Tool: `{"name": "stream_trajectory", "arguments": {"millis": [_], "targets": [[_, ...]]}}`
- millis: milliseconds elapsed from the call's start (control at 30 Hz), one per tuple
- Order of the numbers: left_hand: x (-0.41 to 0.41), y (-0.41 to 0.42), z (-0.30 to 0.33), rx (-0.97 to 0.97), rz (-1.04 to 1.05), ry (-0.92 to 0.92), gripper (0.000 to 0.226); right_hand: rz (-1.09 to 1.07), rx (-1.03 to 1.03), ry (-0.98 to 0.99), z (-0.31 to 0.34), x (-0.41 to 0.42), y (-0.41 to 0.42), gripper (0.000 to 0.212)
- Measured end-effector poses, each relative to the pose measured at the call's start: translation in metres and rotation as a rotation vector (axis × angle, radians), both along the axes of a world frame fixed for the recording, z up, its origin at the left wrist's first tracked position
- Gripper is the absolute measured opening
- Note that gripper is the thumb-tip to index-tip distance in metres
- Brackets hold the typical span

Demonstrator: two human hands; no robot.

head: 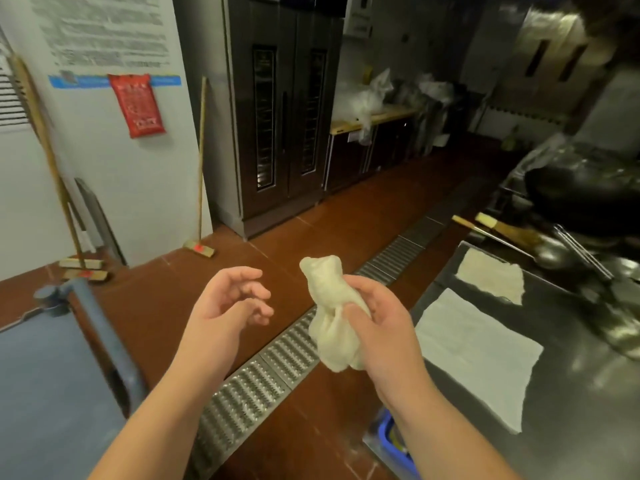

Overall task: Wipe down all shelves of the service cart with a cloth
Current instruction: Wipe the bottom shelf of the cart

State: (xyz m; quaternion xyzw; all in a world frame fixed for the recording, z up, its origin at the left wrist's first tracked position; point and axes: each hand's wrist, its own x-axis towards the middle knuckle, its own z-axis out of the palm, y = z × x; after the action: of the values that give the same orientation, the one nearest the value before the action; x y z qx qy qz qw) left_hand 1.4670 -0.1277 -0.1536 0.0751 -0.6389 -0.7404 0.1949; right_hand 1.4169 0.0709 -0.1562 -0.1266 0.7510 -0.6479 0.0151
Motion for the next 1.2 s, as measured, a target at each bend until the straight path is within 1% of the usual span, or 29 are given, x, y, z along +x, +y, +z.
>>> {"name": "stream_trajectory", "arguments": {"millis": [133,267,467,633,733,867,1000,1100,1200], "targets": [[-0.066,-0.024,-0.007,-0.006,0.033,0.005,0.041,0.042,0.0,-0.023,-0.006,-0.073,-0.03,0.033],[-0.148,-0.07,-0.017,-0.037,0.061,-0.004,0.041,0.043,0.012,-0.046,-0.008,-0.159,-0.064,0.033],[-0.284,-0.139,-0.001,-0.048,0.021,-0.006,0.038,-0.017,-0.026,-0.094,0.009,-0.285,-0.113,0.034],[-0.375,-0.166,0.01,-0.073,-0.025,0.026,0.035,-0.043,-0.057,-0.091,0.014,-0.365,-0.143,0.035],[-0.423,-0.184,0.005,-0.074,-0.009,0.023,0.033,-0.029,-0.075,-0.125,0.01,-0.413,-0.159,0.036],[-0.486,-0.229,-0.013,-0.129,0.062,-0.019,0.037,0.002,-0.1,-0.143,-0.003,-0.496,-0.195,0.035],[-0.527,-0.279,-0.017,-0.14,0.155,-0.058,0.039,0.121,-0.121,-0.175,-0.011,-0.577,-0.259,0.033],[-0.536,-0.323,-0.013,-0.123,0.318,-0.056,0.038,0.26,-0.092,-0.176,-0.01,-0.618,-0.327,0.032],[-0.528,-0.374,-0.015,-0.064,0.513,-0.064,0.041,0.424,-0.067,-0.18,-0.01,-0.637,-0.403,0.032]]}}
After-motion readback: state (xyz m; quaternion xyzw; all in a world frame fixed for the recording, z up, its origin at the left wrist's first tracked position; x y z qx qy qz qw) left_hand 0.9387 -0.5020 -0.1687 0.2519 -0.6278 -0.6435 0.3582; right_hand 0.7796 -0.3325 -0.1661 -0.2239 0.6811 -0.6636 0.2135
